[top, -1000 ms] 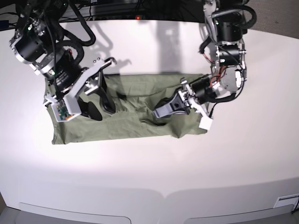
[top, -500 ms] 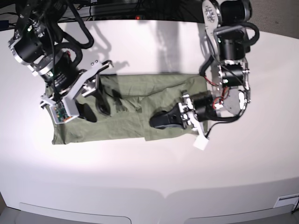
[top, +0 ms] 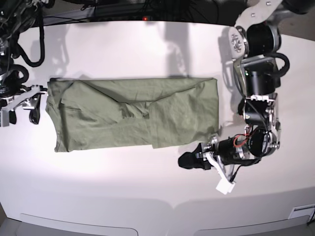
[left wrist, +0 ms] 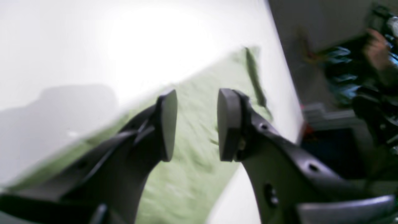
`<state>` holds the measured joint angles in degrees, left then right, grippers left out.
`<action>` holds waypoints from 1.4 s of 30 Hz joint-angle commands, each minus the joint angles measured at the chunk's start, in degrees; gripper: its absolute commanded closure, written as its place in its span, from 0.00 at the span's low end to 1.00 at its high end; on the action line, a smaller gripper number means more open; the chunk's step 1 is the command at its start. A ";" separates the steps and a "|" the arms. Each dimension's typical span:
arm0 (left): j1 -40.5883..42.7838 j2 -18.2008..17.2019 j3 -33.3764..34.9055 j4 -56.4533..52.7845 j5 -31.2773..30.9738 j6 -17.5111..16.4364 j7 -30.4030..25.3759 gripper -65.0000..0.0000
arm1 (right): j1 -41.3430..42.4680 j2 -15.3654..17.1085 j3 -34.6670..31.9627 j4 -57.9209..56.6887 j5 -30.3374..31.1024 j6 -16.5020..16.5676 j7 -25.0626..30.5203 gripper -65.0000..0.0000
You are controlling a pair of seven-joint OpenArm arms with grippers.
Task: Fold the T-shirt properly
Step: 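Grasp both ends of the folded shirt with both grippers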
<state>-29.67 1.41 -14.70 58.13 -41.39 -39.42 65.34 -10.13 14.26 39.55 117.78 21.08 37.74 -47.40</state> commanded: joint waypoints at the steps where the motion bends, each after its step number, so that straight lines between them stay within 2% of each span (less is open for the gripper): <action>1: -2.32 0.48 2.08 0.87 -0.09 -0.58 -1.86 0.67 | 0.68 1.64 0.20 -1.18 0.57 -0.13 2.56 0.35; 4: -3.26 0.48 8.70 0.87 4.63 -0.58 -6.58 0.67 | 2.69 4.17 0.20 -8.44 2.14 -0.79 3.58 0.35; 9: -4.02 0.50 20.09 0.87 16.24 -0.58 -17.11 0.67 | 12.09 8.85 0.20 -25.03 11.47 -1.57 -7.98 0.35; 11: -4.02 0.50 23.91 0.87 21.90 -0.58 -20.74 0.67 | 15.78 10.93 0.20 -32.81 13.73 -1.53 -9.79 0.35; 13: -4.02 0.48 27.04 0.87 27.28 2.75 -22.95 0.67 | 18.69 13.05 0.20 -40.54 15.19 -1.33 -9.86 0.35; 15: -4.02 0.48 29.16 0.87 31.63 5.97 -23.87 0.67 | 21.03 14.97 0.20 -47.47 16.76 0.20 -9.86 0.35; 19: -3.96 0.48 30.58 0.87 36.74 10.71 -23.85 0.67 | 24.24 17.16 0.04 -57.99 19.52 2.03 -9.86 0.35; 23: -3.98 0.50 30.56 0.87 37.29 13.53 -21.03 0.67 | 25.62 17.33 -2.73 -65.09 19.91 2.26 -8.96 0.35; 27: -3.93 0.31 30.56 0.87 38.07 16.13 -17.90 0.67 | 25.66 17.31 -10.36 -68.19 19.87 2.26 -4.50 0.35; 31: -3.96 0.26 30.56 0.87 42.88 19.47 -17.86 0.67 | 25.70 16.92 -18.08 -68.63 19.91 2.26 -3.13 0.35; 34: -3.93 -0.31 30.56 0.87 43.76 19.98 -17.94 0.67 | 25.66 15.08 -21.22 -68.63 20.06 2.26 -3.28 0.35; 39: -3.58 -1.68 30.56 0.87 43.74 19.96 -17.99 0.67 | 25.66 10.58 -21.49 -68.63 20.13 2.26 -5.66 0.35; 42: -3.50 -2.69 30.56 0.87 43.56 19.98 -17.68 0.67 | 25.64 9.18 -21.49 -68.61 20.09 2.26 -6.54 0.36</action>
<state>-31.24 -1.34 15.92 58.06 2.55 -19.66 48.27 15.55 22.98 18.33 49.28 43.70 40.82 -50.57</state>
